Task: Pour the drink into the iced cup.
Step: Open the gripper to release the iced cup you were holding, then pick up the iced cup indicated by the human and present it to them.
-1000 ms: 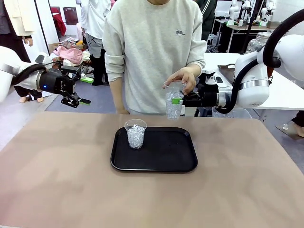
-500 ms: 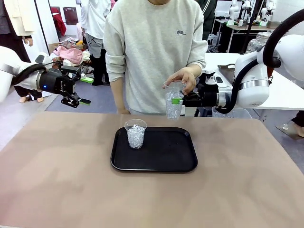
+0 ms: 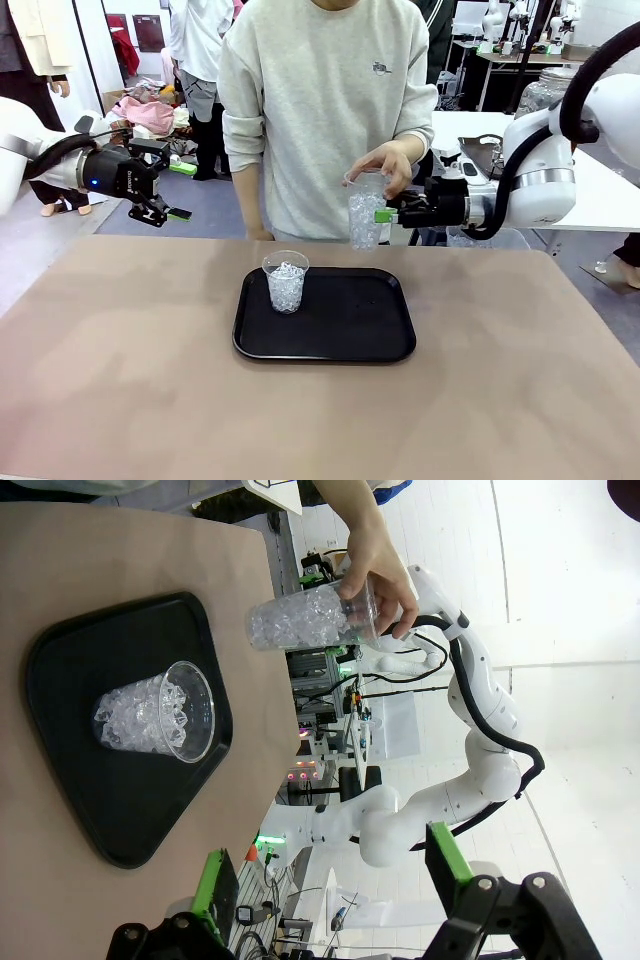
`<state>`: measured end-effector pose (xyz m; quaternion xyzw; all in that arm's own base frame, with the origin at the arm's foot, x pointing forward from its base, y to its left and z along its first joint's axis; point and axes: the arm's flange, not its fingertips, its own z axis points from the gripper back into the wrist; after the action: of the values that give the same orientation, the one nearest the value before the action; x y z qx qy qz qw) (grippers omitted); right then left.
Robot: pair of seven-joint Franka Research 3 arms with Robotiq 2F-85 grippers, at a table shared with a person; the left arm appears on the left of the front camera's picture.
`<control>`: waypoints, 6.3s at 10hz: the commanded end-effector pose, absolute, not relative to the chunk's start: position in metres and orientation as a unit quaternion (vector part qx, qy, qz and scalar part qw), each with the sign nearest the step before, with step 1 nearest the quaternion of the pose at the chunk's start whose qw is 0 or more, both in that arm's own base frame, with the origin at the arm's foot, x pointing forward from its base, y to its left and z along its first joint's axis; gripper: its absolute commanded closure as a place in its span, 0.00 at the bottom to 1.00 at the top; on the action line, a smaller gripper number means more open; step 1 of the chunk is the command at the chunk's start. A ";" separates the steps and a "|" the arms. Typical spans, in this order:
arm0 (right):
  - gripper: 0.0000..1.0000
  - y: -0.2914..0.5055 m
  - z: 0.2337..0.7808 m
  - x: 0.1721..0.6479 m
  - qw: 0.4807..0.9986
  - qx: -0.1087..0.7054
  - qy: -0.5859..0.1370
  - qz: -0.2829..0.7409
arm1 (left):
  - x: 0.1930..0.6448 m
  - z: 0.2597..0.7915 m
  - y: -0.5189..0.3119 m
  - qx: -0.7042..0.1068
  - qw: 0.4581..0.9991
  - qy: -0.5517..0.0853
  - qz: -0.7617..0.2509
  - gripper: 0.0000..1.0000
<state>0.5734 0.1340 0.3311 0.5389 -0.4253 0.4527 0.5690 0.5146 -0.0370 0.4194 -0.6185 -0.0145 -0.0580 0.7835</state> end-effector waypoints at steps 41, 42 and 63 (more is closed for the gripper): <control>0.00 -0.008 0.289 0.514 0.547 0.490 -0.467 0.492 | 0.512 0.422 -0.038 -0.622 0.781 -0.017 -0.056 0.00; 0.00 -0.008 0.289 0.514 0.547 0.490 -0.467 0.492 | 0.512 0.422 -0.038 -0.622 0.781 -0.017 -0.056 0.00; 0.00 -0.008 0.289 0.514 0.547 0.490 -0.467 0.492 | 0.512 0.422 -0.038 -0.622 0.781 -0.017 -0.056 0.00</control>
<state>0.5124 -0.0081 0.2860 0.4941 -0.4671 0.4900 0.5455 0.5146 -0.0370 0.4194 -0.6185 -0.0146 -0.0580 0.7835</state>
